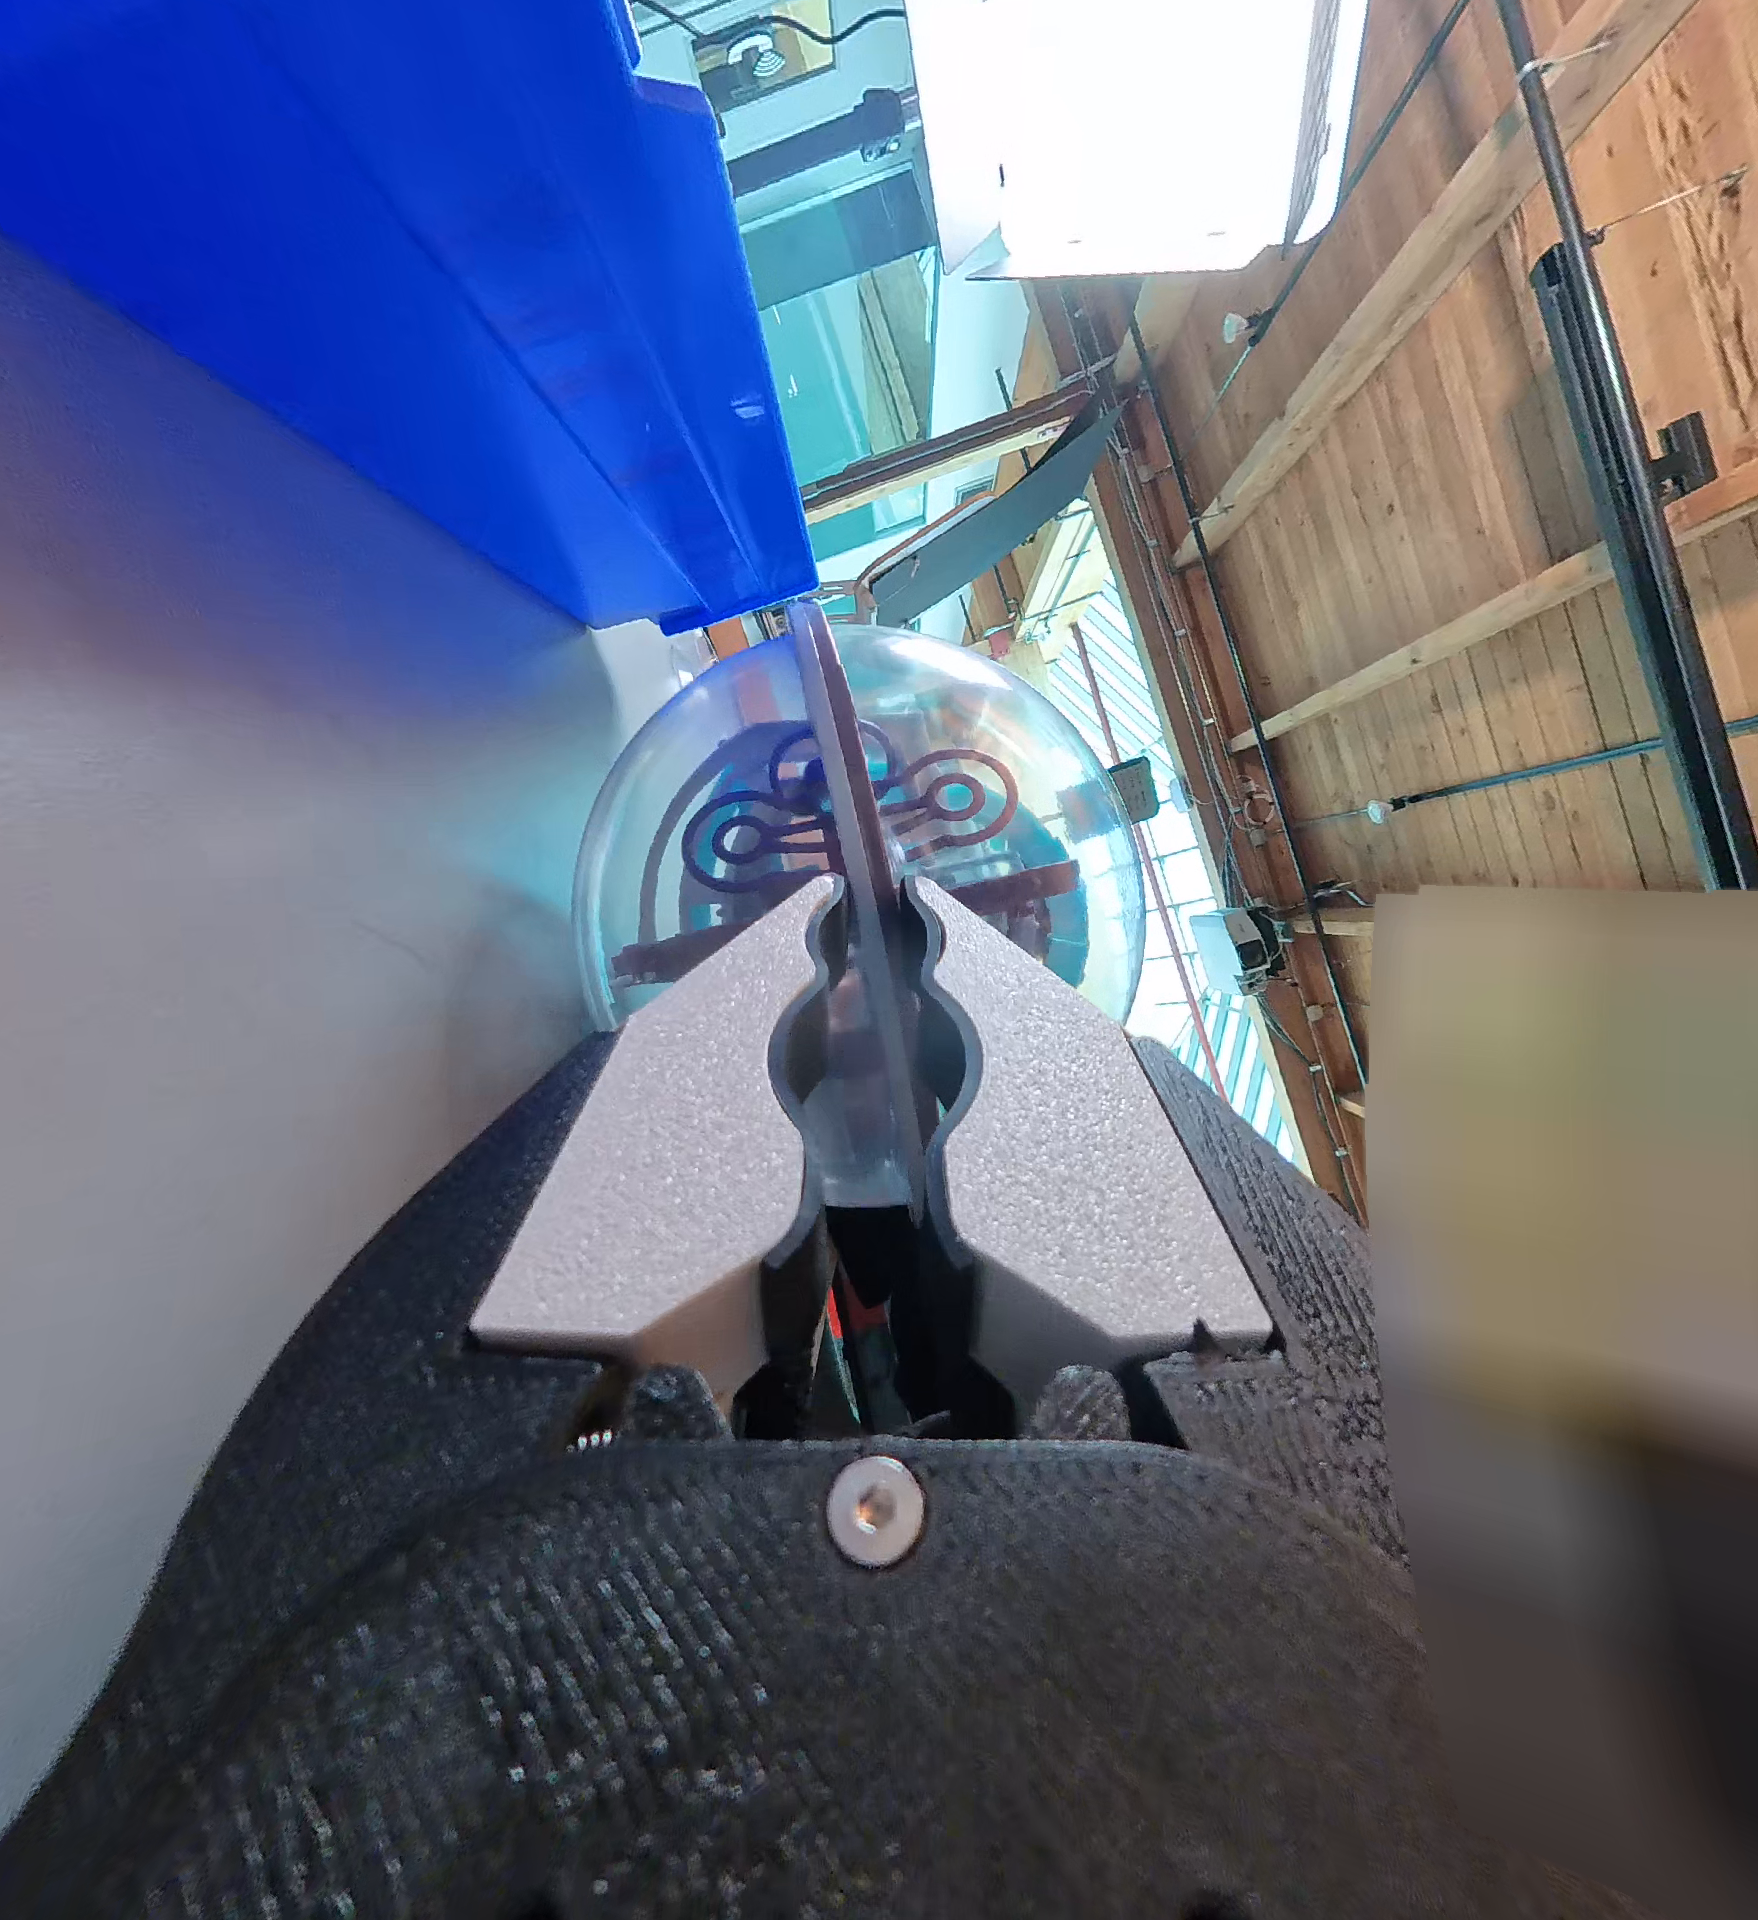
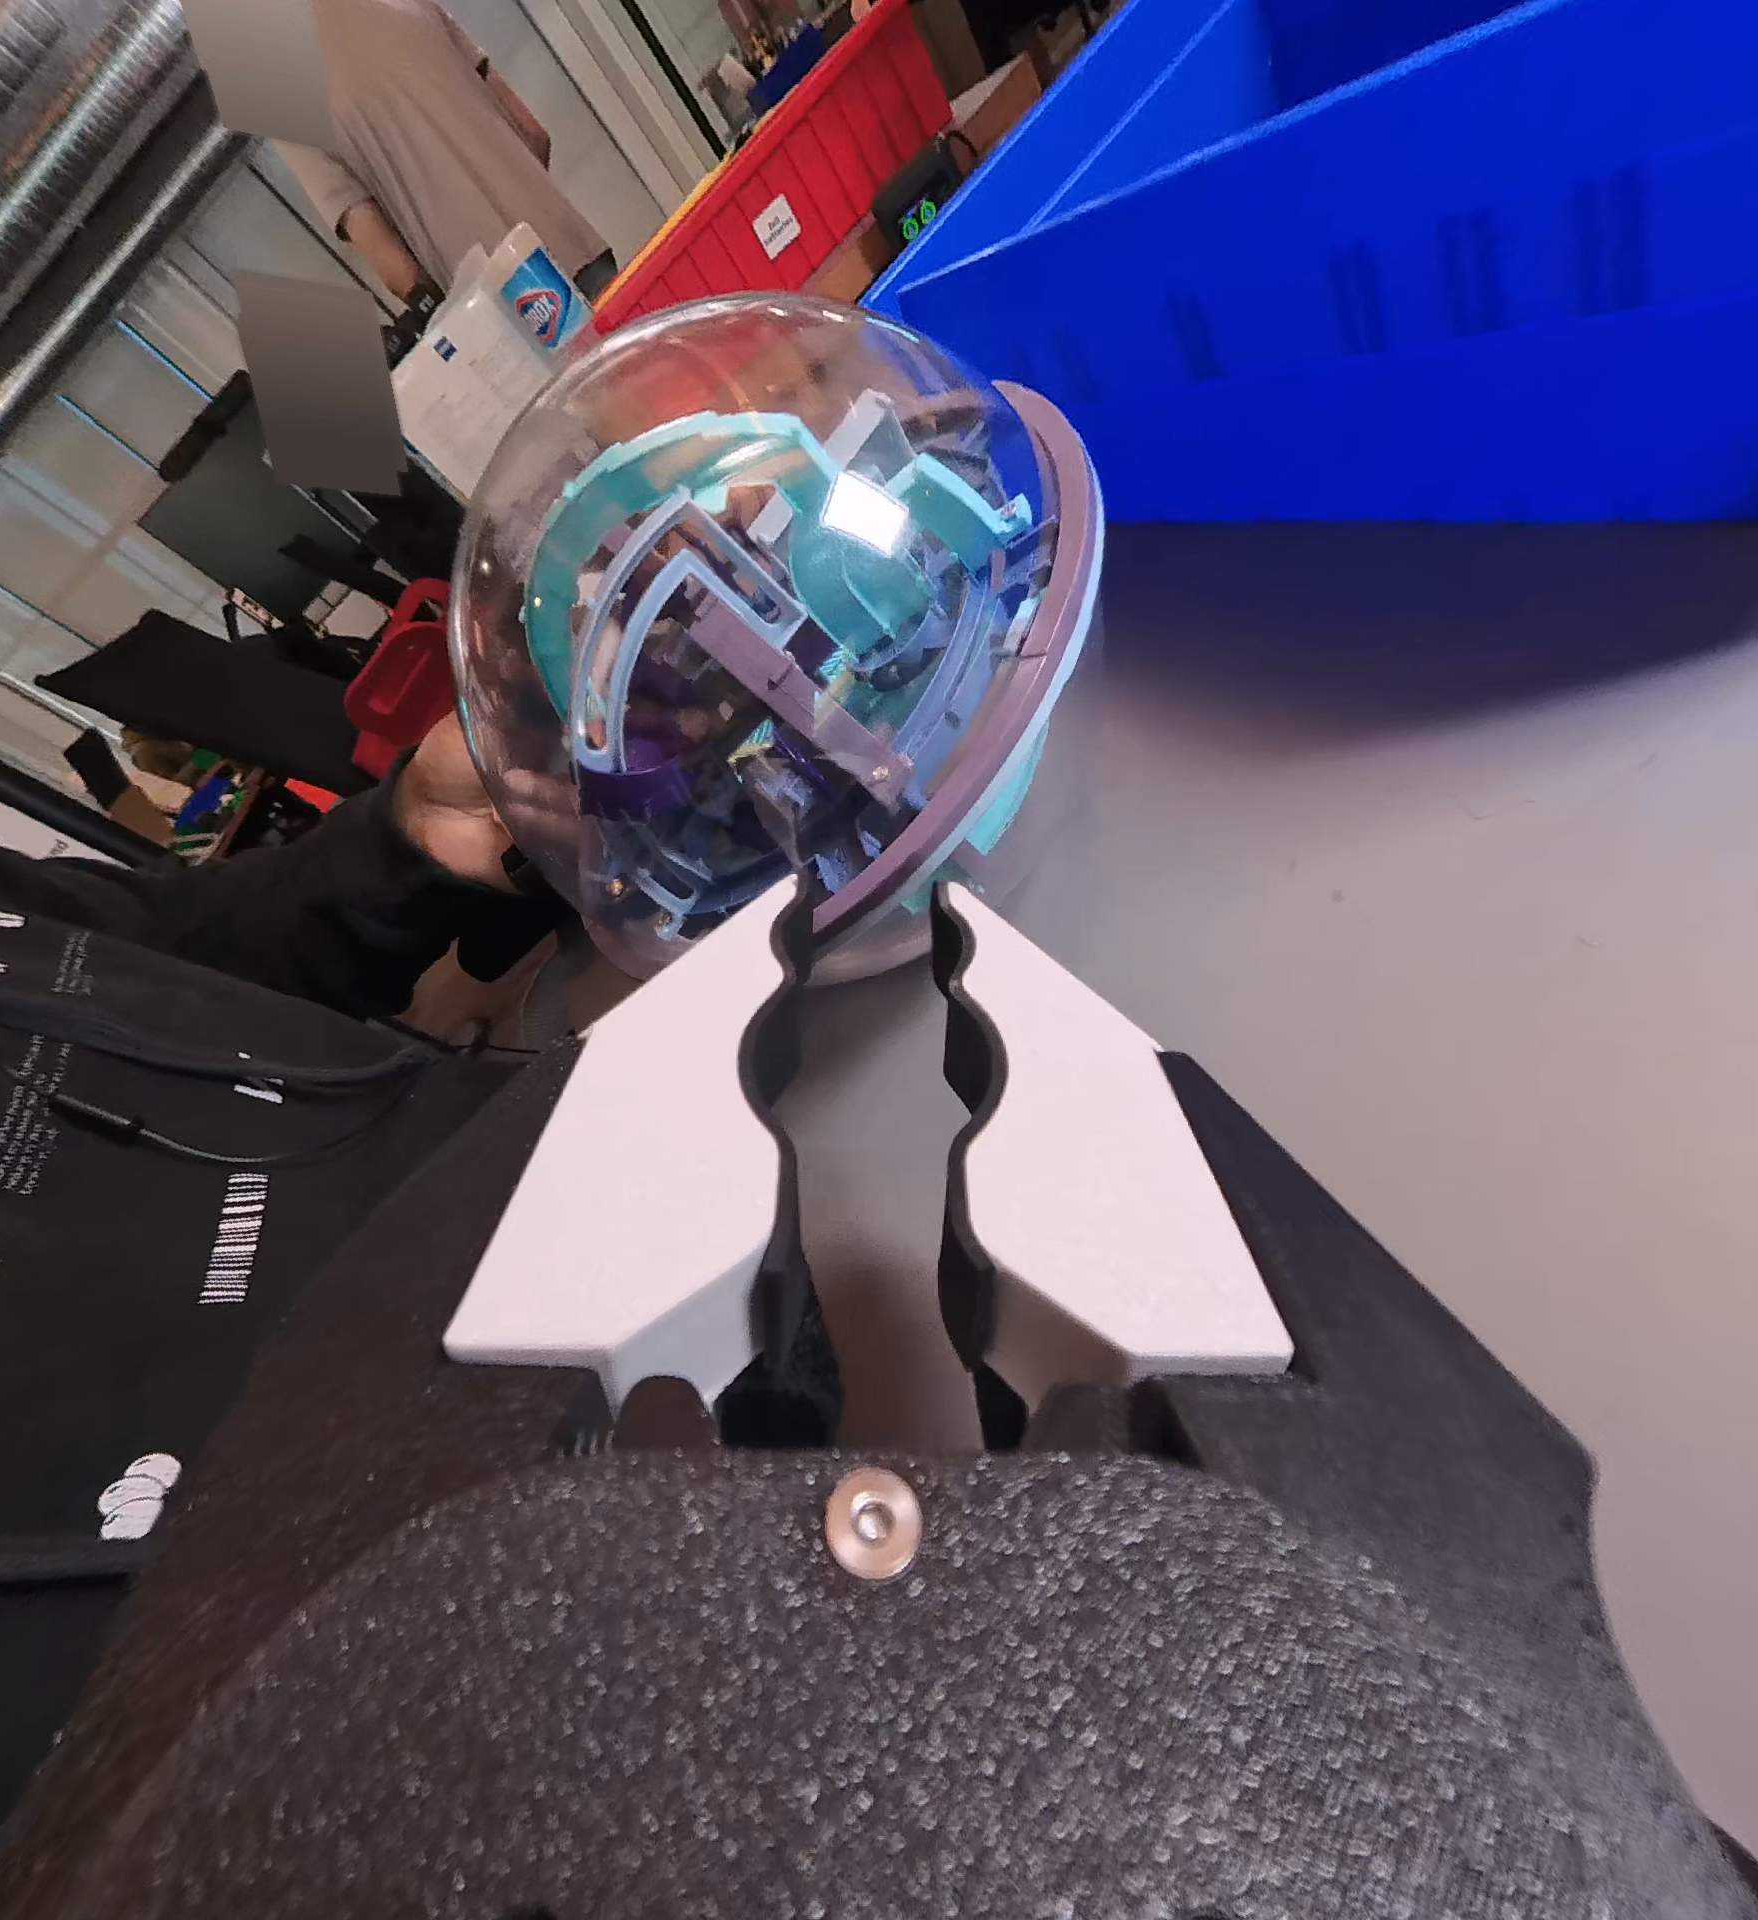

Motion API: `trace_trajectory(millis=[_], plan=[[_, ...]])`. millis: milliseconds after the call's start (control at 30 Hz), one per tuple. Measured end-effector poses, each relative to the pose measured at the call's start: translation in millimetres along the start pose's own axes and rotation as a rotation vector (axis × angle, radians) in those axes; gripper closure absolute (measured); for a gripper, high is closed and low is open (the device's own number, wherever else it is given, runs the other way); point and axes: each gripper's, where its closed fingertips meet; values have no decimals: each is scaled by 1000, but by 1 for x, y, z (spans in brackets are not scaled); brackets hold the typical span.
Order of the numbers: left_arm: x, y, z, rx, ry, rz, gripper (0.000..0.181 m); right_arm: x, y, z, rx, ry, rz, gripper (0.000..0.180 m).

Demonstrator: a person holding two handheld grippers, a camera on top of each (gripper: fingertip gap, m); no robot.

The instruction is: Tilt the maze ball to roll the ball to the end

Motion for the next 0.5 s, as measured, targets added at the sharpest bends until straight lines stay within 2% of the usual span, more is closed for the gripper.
trace_trajectory(millis=[100, 200, 500], plan=[[0, 1, -1, 1, -9, -6, 173, -5, 0, 6, -23, 58, -11, 158], [1, 1, -3, 6, -16, 0, 173, -7, 3, 9, -52, 93, -55, 167], [0, -1, 0, -12, 3, 4, 173, -5, -3, 3, -169, 88, -83, 170]])
Point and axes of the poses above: each gripper's, where its closed fingertips meet, x back along the fingers, z out of its underside, y = z × x across the jaws, and after that the axes turned 9 degrees about -x, right-handed
